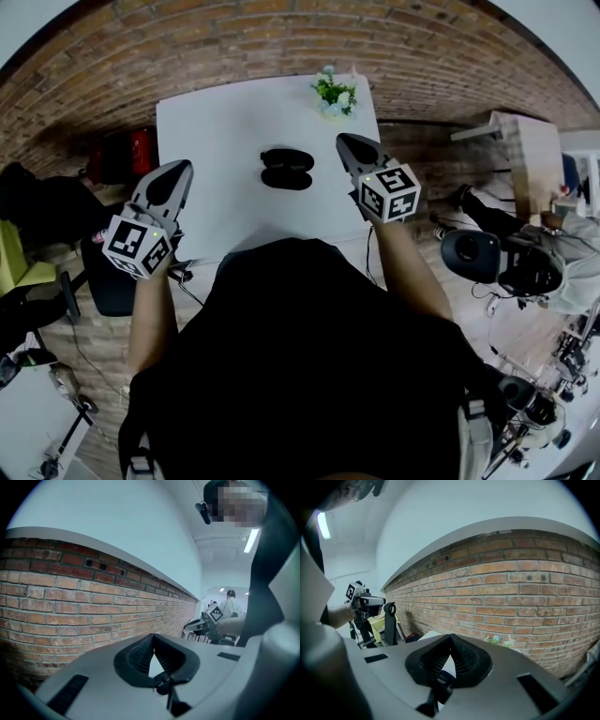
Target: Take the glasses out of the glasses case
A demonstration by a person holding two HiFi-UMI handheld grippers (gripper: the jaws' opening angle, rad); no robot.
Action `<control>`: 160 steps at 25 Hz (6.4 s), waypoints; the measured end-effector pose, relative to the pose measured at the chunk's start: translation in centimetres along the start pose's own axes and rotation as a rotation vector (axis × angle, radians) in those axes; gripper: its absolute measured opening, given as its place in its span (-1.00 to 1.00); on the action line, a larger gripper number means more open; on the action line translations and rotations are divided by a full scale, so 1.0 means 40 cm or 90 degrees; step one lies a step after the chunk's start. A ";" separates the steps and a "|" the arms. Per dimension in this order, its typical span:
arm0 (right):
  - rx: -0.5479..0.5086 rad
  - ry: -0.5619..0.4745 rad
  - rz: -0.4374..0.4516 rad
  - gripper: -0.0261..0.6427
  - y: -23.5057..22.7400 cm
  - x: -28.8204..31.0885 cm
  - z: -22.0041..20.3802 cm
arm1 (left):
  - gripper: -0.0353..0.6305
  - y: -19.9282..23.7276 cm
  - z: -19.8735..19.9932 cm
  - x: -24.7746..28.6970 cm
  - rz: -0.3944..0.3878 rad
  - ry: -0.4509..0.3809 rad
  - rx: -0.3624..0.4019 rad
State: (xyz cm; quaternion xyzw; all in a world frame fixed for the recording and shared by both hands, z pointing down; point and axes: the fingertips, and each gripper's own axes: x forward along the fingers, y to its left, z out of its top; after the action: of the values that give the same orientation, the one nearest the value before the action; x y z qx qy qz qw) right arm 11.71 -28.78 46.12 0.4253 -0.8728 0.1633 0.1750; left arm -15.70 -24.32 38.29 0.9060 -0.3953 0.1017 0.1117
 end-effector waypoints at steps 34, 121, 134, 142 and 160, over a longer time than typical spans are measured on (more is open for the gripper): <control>-0.091 0.109 0.131 -0.84 0.029 0.215 -0.159 | -0.86 -0.013 -0.072 0.027 0.063 0.020 -0.035; -0.348 0.472 0.315 -0.84 0.045 0.507 -0.750 | -0.86 0.138 -0.214 0.077 0.102 0.087 -0.125; -0.342 0.466 0.302 -0.84 0.051 0.492 -0.737 | -0.86 0.121 -0.199 0.068 0.097 0.082 -0.117; -0.328 0.455 0.288 -0.85 0.046 0.474 -0.715 | -0.86 0.109 -0.183 0.064 0.090 0.073 -0.106; -0.309 0.416 0.259 -0.86 0.053 0.422 -0.651 | -0.86 0.082 -0.130 0.062 0.056 0.056 -0.068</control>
State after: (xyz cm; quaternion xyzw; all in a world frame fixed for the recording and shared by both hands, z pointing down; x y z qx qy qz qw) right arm 4.61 -27.82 76.39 0.1183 -0.8506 0.1105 0.5003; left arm -16.97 -26.73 44.31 0.8751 -0.4346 0.1251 0.1726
